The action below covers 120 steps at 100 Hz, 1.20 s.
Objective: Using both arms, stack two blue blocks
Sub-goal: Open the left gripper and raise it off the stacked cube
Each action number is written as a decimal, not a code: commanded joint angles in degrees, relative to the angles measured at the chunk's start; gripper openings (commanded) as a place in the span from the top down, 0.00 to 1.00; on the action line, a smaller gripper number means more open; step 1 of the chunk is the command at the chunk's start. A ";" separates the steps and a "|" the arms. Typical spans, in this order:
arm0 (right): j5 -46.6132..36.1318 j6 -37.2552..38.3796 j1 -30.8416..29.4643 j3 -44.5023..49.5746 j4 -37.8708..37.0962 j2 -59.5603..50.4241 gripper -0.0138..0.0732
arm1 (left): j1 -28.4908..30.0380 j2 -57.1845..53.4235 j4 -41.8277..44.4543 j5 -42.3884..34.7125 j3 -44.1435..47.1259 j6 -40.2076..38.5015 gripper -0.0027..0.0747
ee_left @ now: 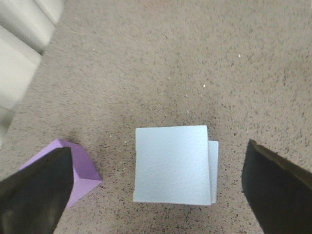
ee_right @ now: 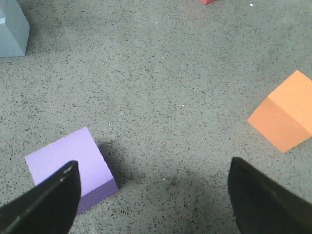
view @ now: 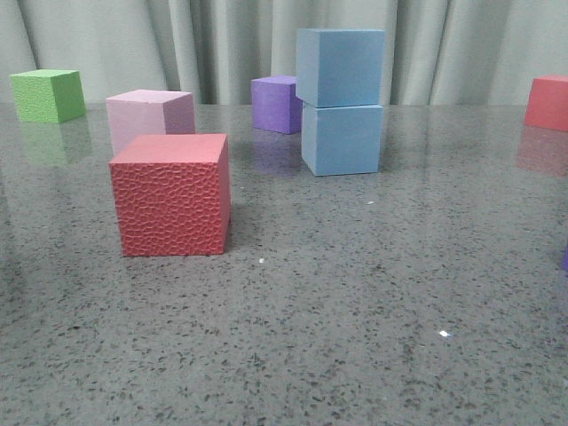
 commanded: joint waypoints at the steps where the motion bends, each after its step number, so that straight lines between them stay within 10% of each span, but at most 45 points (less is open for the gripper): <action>1: -4.07 -0.37 -0.30 -1.27 -0.47 0.03 0.14 | 1.11 -5.23 -1.65 -0.12 -1.90 -2.93 0.10; 74: -3.79 -0.37 -0.30 -1.27 -0.47 0.03 0.14 | 30.94 -13.18 -8.65 0.94 -1.80 -17.12 0.14; 120: -3.85 -0.37 -0.30 -1.27 -0.47 0.03 0.14 | 37.56 -24.80 -8.07 0.16 9.00 -17.42 0.14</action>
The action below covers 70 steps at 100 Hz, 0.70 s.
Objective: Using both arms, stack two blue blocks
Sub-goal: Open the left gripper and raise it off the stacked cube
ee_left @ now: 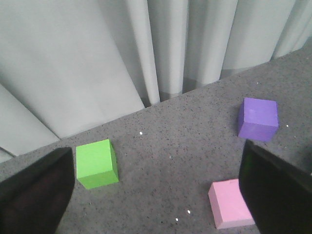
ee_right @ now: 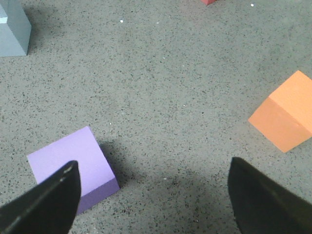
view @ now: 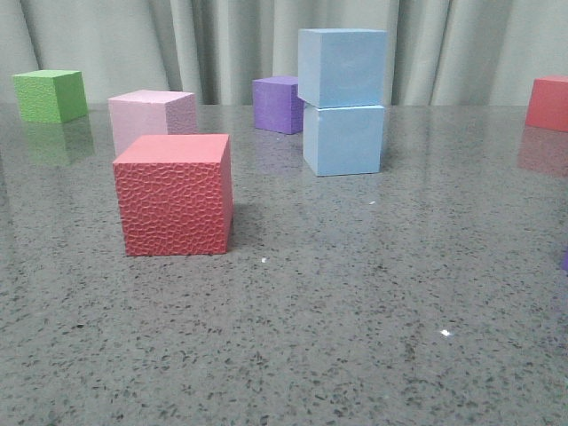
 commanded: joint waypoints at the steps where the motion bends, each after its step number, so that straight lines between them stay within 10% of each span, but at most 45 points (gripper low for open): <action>1: -3.85 -0.37 -0.30 -1.27 -0.58 0.03 0.14 | 0.05 -5.19 -1.31 -0.51 2.50 -0.57 0.14; 70: -3.98 -0.37 -0.30 -1.27 -0.63 0.03 0.14 | 0.05 -44.11 1.41 -23.15 59.44 -0.57 0.14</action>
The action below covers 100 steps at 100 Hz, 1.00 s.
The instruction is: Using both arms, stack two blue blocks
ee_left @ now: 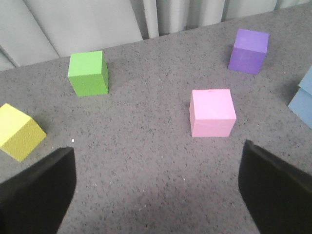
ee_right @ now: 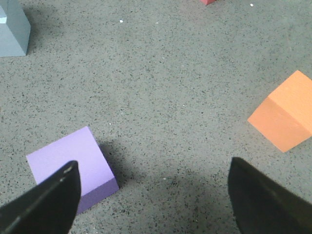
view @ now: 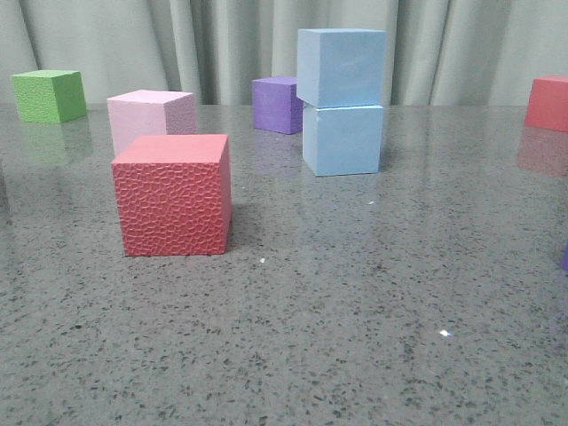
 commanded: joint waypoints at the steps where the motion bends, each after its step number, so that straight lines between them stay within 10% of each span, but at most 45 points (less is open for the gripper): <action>1: -3.98 -0.37 -0.30 -1.27 -0.63 0.03 0.14 | -0.03 -5.39 -1.48 -6.11 4.57 -0.57 0.14; 100: -8.62 -0.37 -0.30 6.61 -0.63 -10.14 0.14 | -0.03 -36.79 -3.10 -10.39 38.43 -3.44 0.14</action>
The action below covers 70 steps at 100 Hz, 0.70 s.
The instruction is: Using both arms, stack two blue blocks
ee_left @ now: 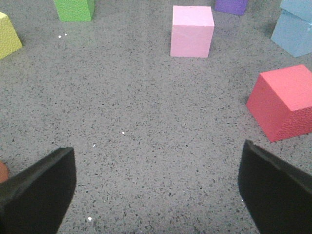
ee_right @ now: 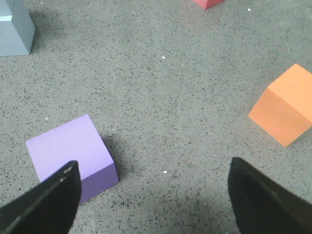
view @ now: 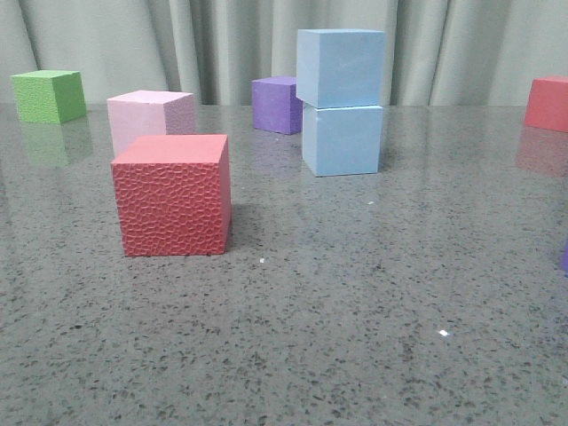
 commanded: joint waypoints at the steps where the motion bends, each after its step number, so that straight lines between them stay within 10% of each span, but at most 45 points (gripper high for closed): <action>1: -5.94 -0.37 -0.30 -0.28 -0.63 -1.59 0.14 | -0.03 0.44 -2.05 -4.55 -1.05 -0.62 0.14; 36: -7.37 -0.37 -0.30 0.55 -0.63 -2.48 0.21 | -0.03 0.44 -2.14 -5.37 -1.05 -0.62 0.14; 52: -7.29 -0.37 -0.30 0.55 -0.63 -2.48 0.49 | -0.03 0.44 -2.14 -5.37 -1.05 -0.62 0.20; 70: -7.14 -0.37 -0.30 0.55 -0.63 -2.48 0.86 | -0.03 0.44 -2.14 -5.37 -1.05 -0.62 0.55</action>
